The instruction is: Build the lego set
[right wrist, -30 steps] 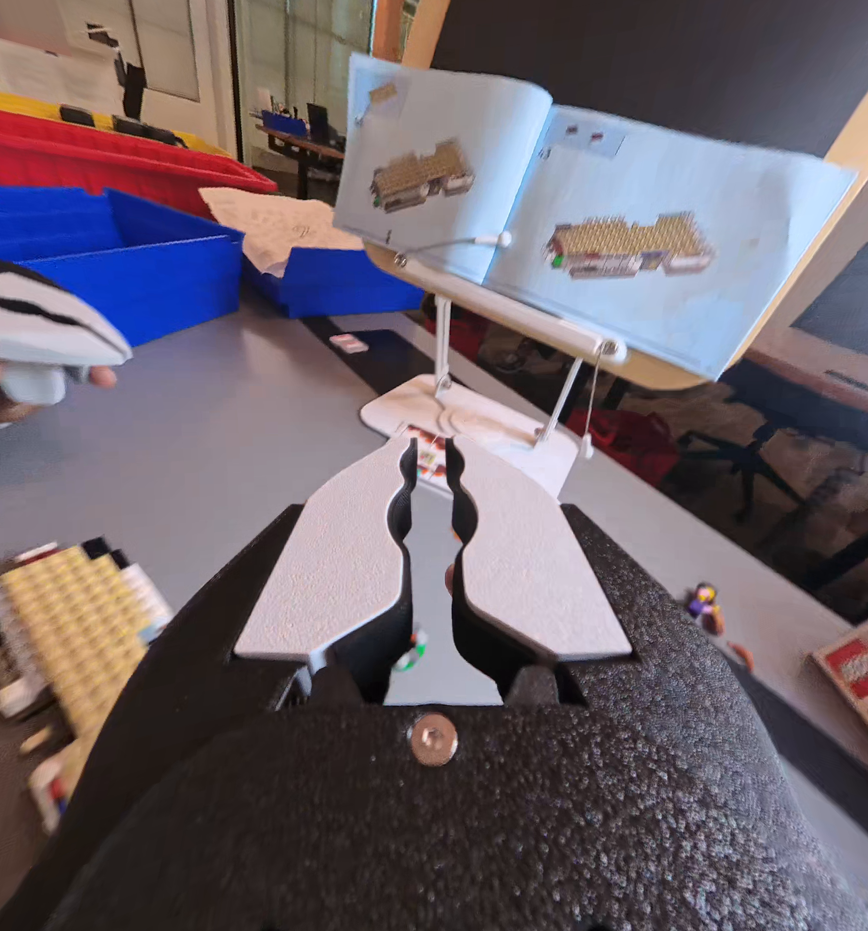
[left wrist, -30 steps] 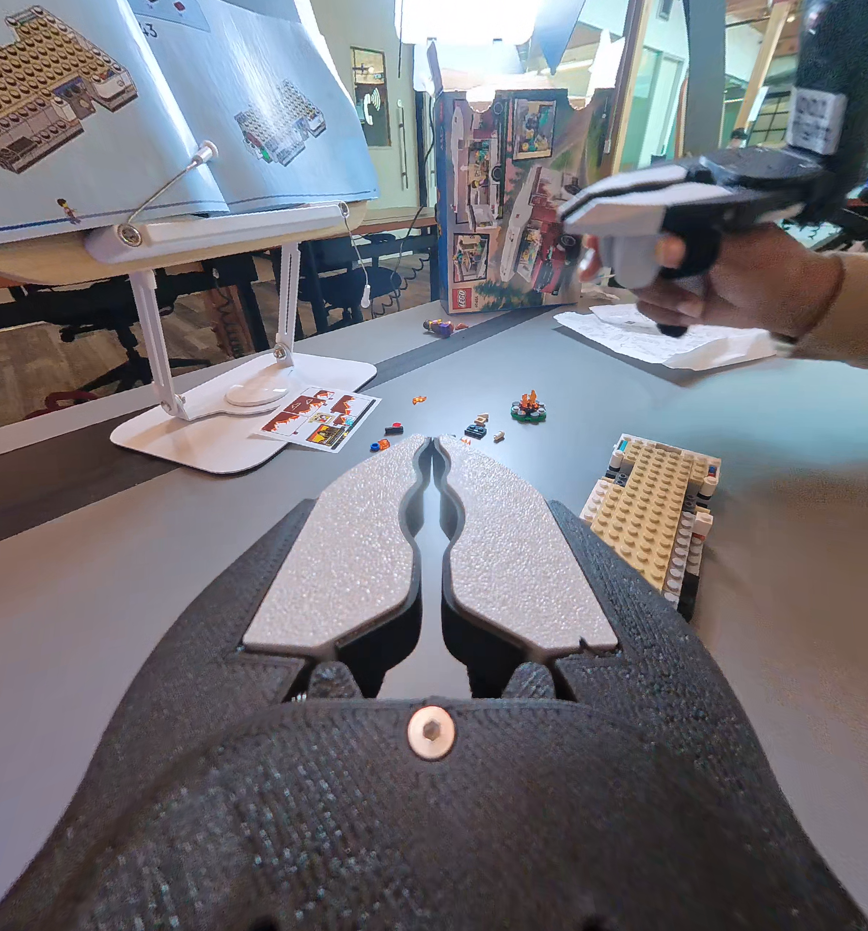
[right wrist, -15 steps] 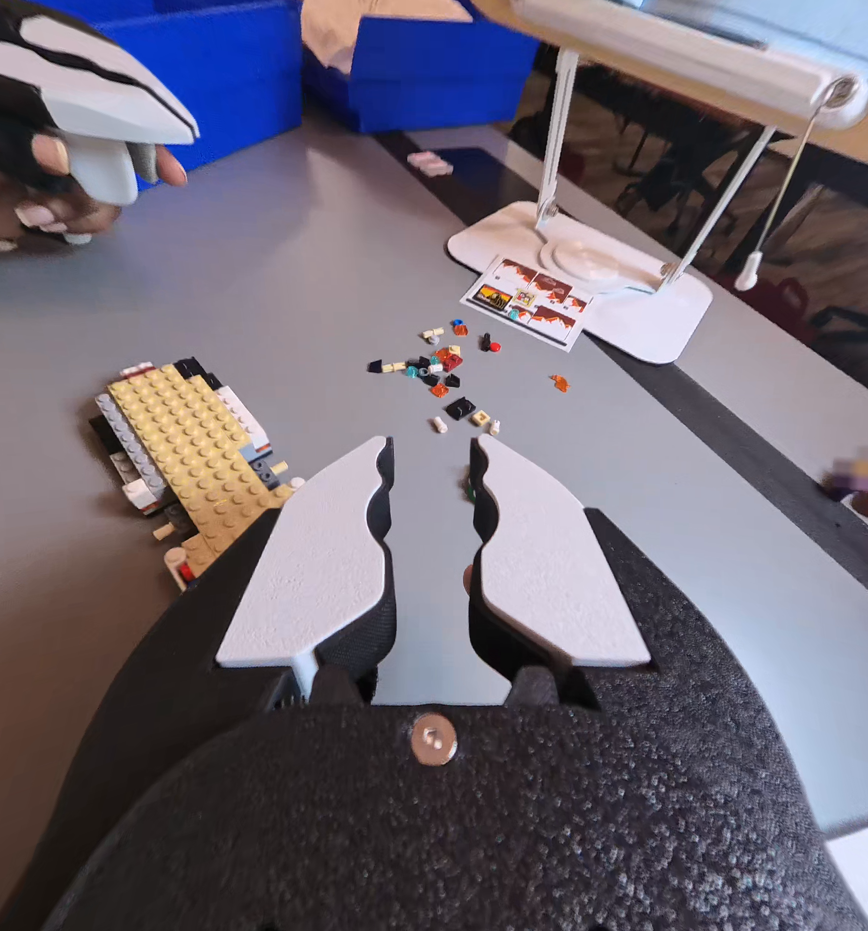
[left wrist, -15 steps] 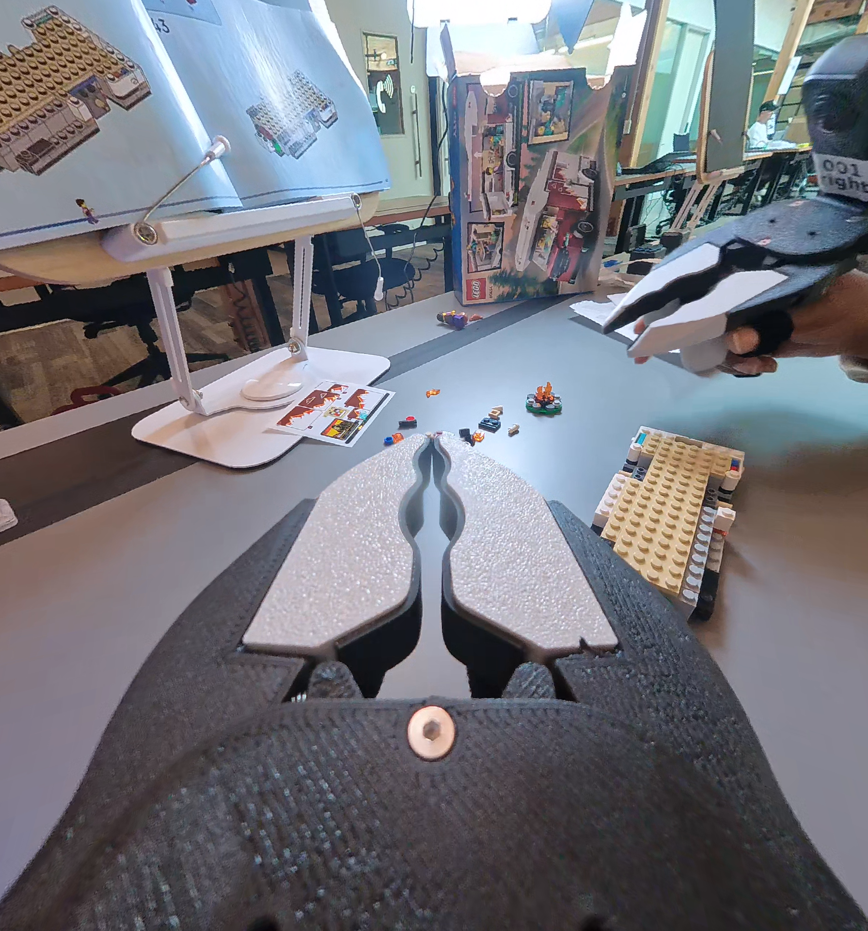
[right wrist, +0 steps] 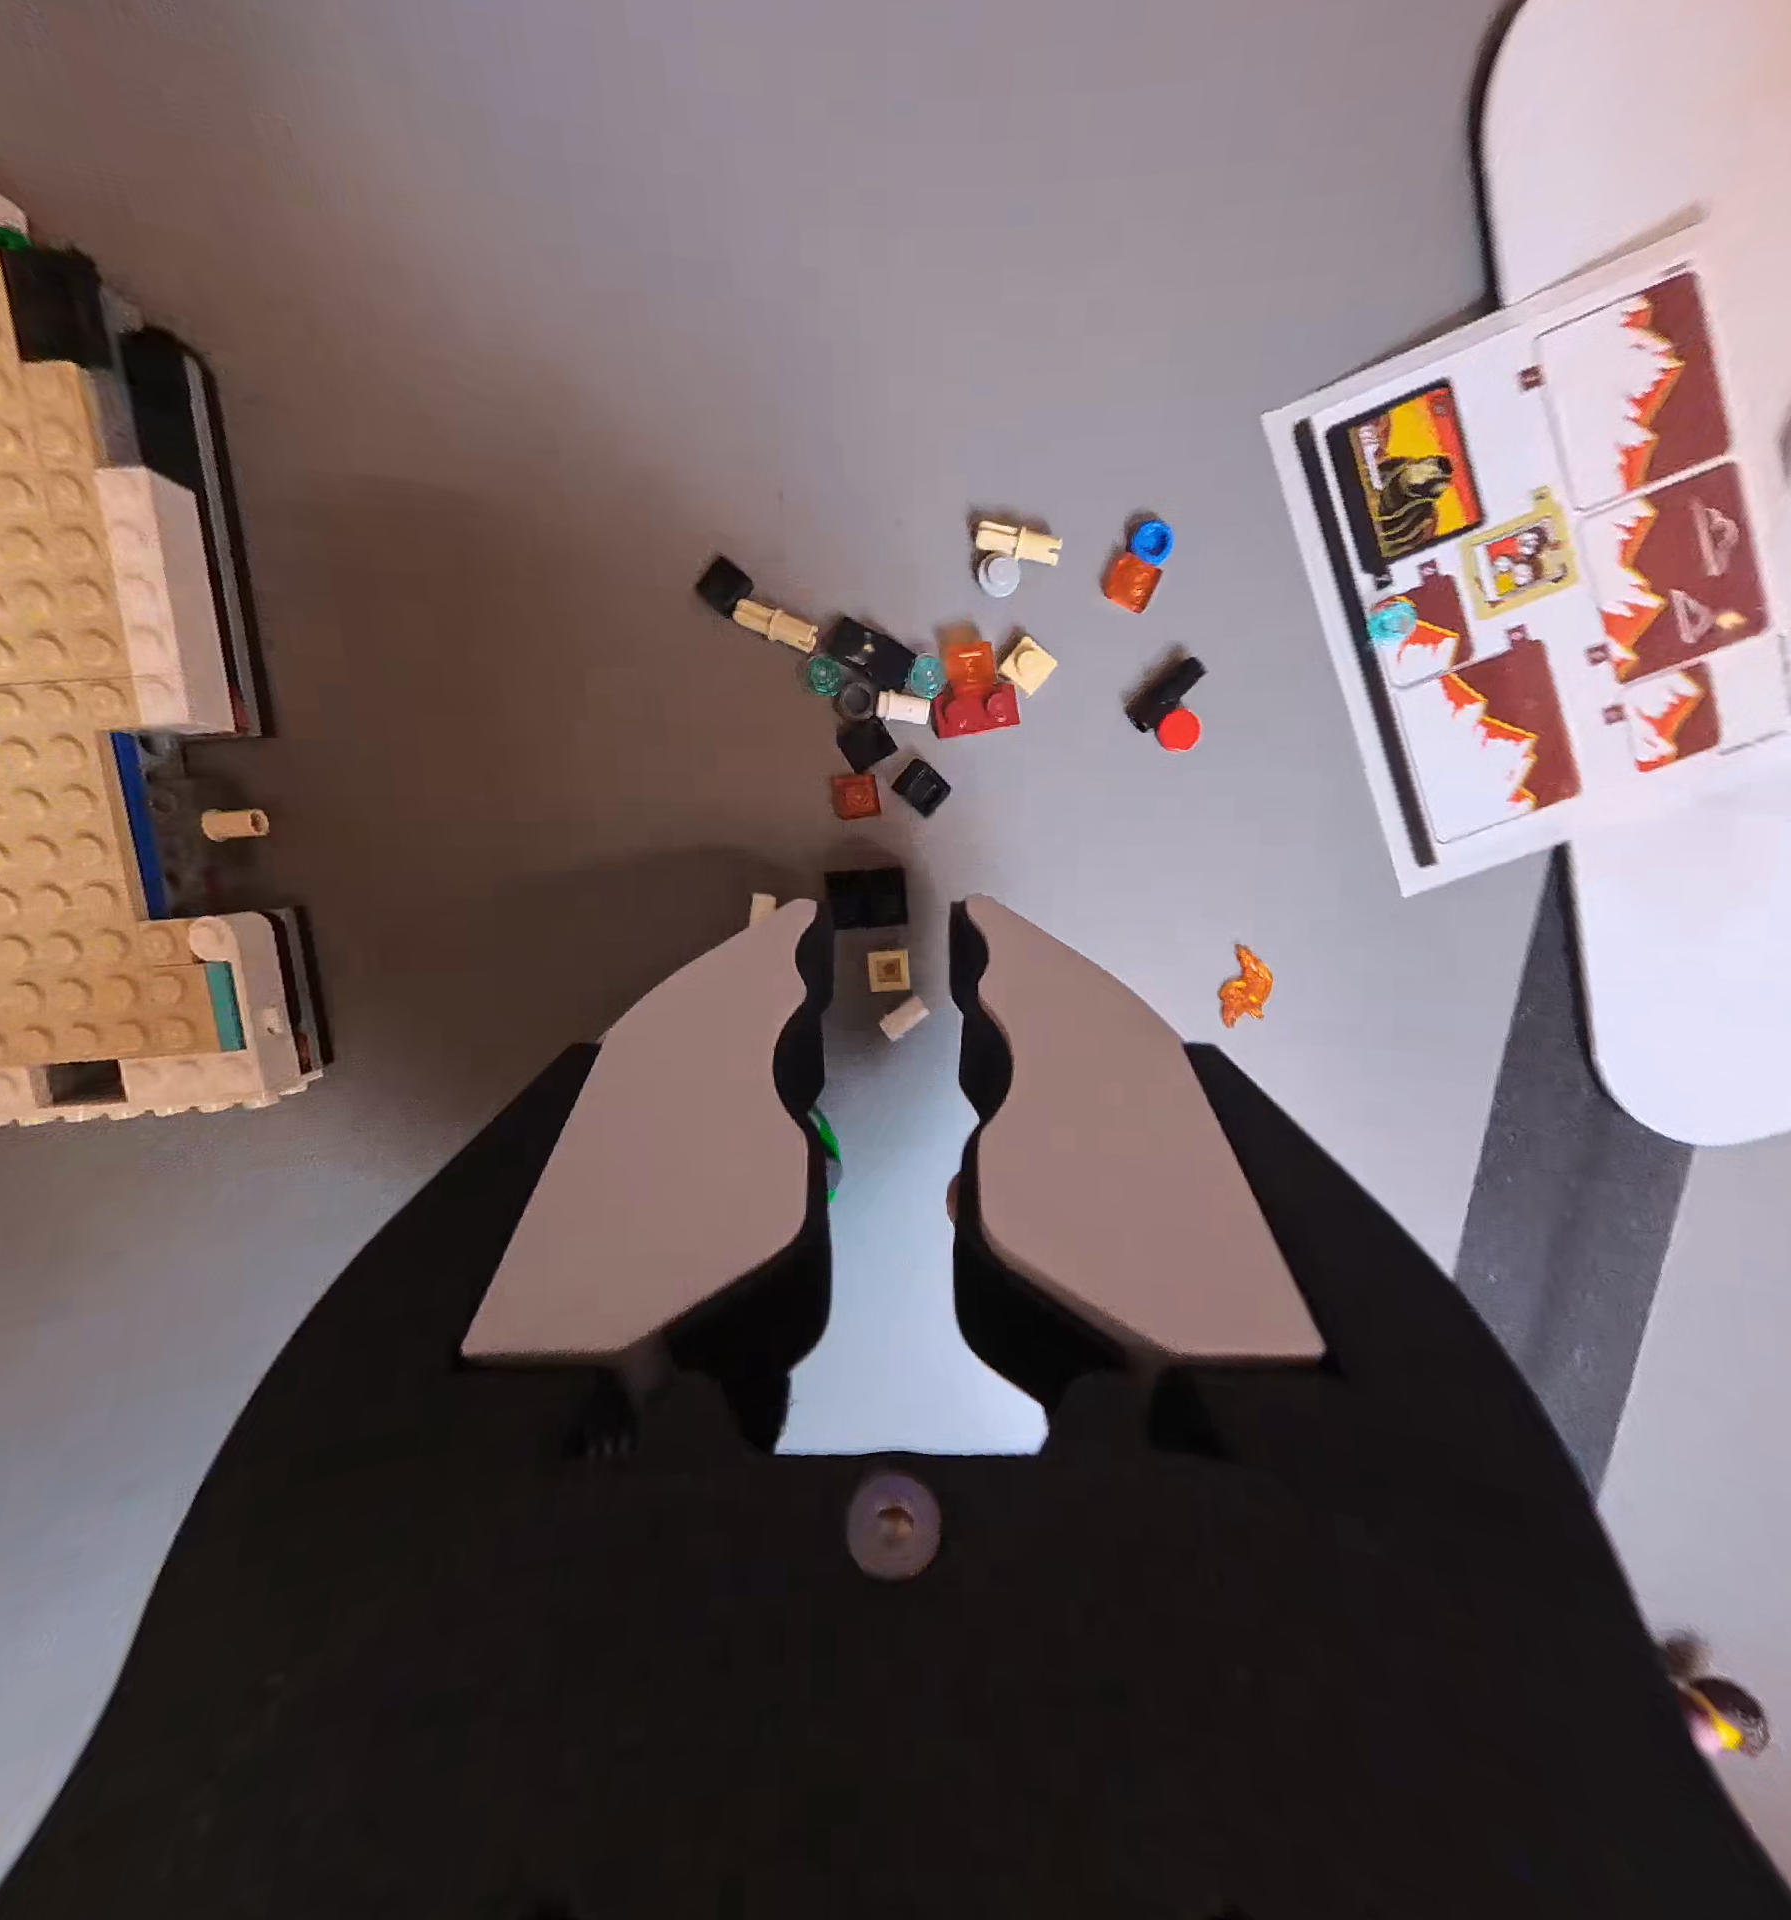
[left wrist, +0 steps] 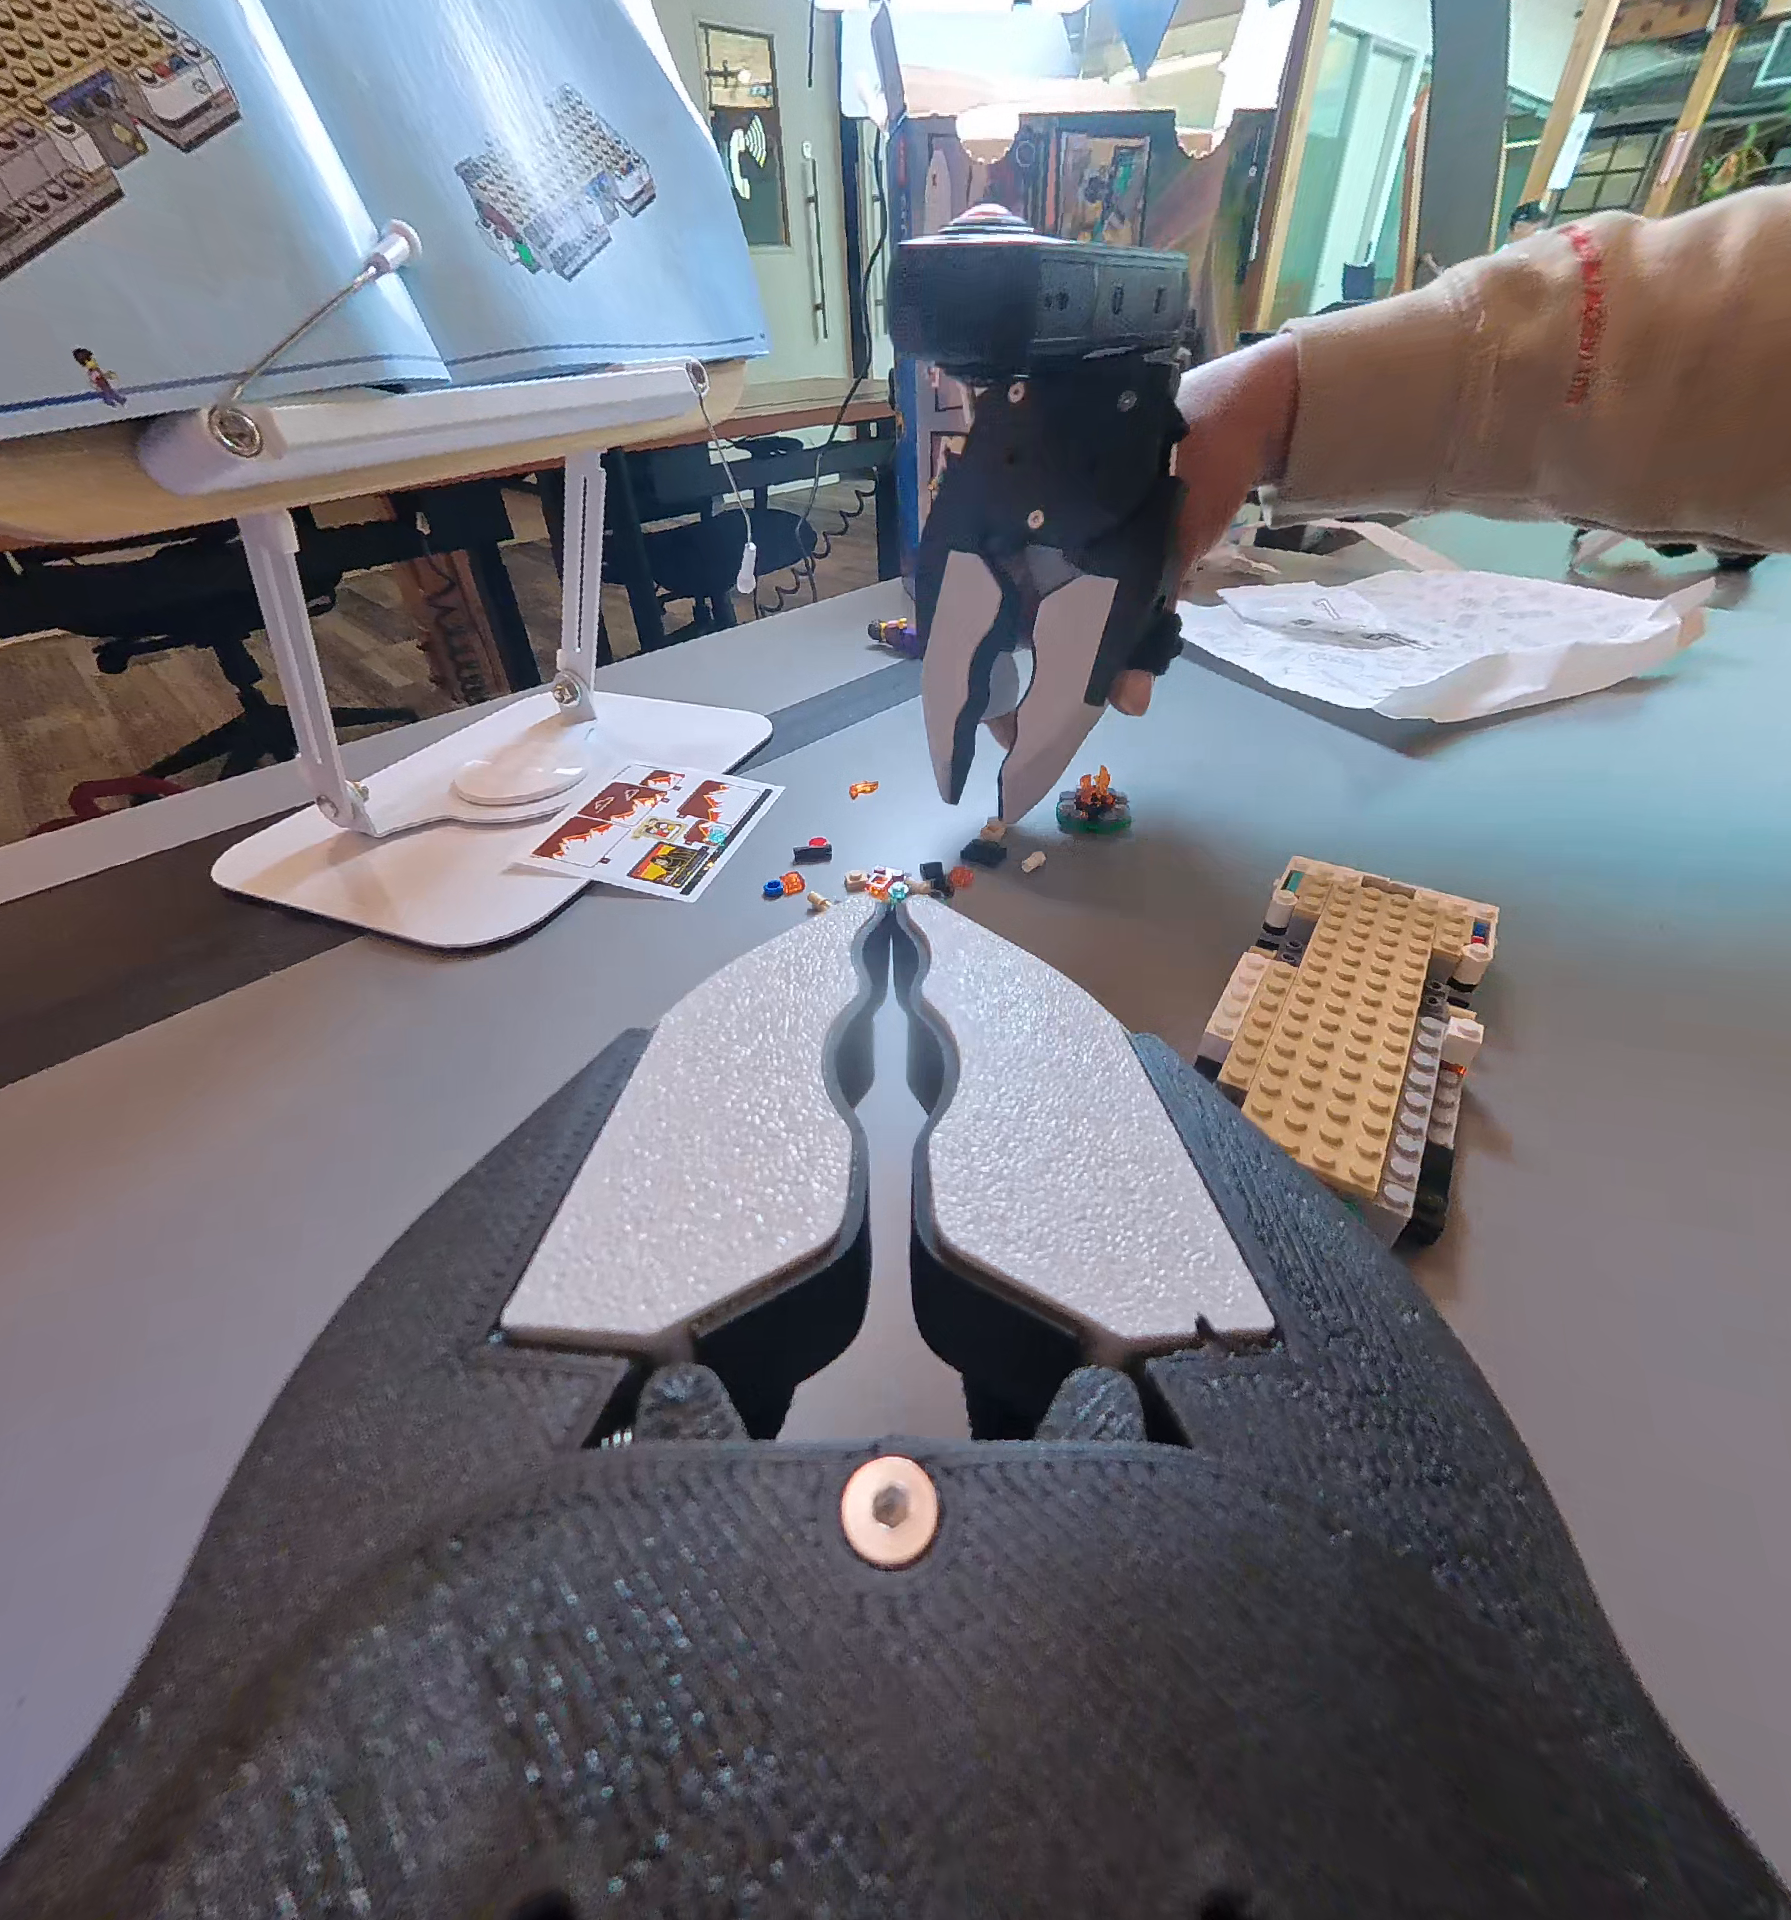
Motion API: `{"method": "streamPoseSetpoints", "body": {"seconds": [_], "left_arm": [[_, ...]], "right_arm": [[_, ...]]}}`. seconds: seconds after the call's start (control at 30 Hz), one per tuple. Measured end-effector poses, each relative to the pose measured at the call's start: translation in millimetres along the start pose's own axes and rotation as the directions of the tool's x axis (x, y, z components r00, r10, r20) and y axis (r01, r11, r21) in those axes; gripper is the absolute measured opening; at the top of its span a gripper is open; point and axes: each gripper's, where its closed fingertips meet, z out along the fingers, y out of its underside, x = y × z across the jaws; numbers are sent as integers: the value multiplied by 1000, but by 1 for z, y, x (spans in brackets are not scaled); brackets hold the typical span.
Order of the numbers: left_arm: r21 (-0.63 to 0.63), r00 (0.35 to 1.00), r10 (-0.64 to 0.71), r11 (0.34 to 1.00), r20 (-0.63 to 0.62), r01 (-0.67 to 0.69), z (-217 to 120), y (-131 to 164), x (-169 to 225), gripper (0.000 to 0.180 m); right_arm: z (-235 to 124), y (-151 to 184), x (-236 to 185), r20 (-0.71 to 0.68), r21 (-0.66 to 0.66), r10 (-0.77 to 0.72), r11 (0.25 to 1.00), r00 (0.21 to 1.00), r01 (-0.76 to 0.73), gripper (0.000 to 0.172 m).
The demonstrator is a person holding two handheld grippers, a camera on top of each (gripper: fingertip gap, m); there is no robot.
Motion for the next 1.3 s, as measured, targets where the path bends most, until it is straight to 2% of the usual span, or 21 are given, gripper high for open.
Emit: {"method": "streamPoseSetpoints", "body": {"seconds": [0.2,0.4,0.47,0.57,0.7,0.83,0.93,1.13,1.3], "left_arm": [[-20,1000,-4,1000,-19,4,1,7,3,0],[-24,1000,7,1000,-21,-7,1,7,4,0],[-28,1000,8,1000,-26,-8,1,8,4,0],[-39,998,13,999,-56,-15,3,9,10,0],[-55,991,65,996,-117,-71,5,11,27,2],[-58,970,155,984,-188,-168,5,8,52,4],[-60,949,213,971,-231,-233,5,7,71,4],[-79,913,265,950,-309,-303,5,10,100,3],[-130,916,268,939,-300,-317,7,21,94,4]], "right_arm": [[15,8,-3,49,-94,-18,995,999,22,23],[14,5,-2,39,-95,-27,995,999,31,16],[4,-6,-9,30,-28,-27,999,999,28,16],[-21,-31,-40,15,98,-56,994,998,54,16],[-43,-48,-111,36,186,-141,974,989,132,16],[-39,-44,-177,67,190,-194,965,979,178,16],[-25,-35,-210,88,162,-204,969,975,188,16],[2,-28,-235,116,98,-253,965,960,243,16],[14,-30,-233,100,40,-325,946,941,322,18]]}}
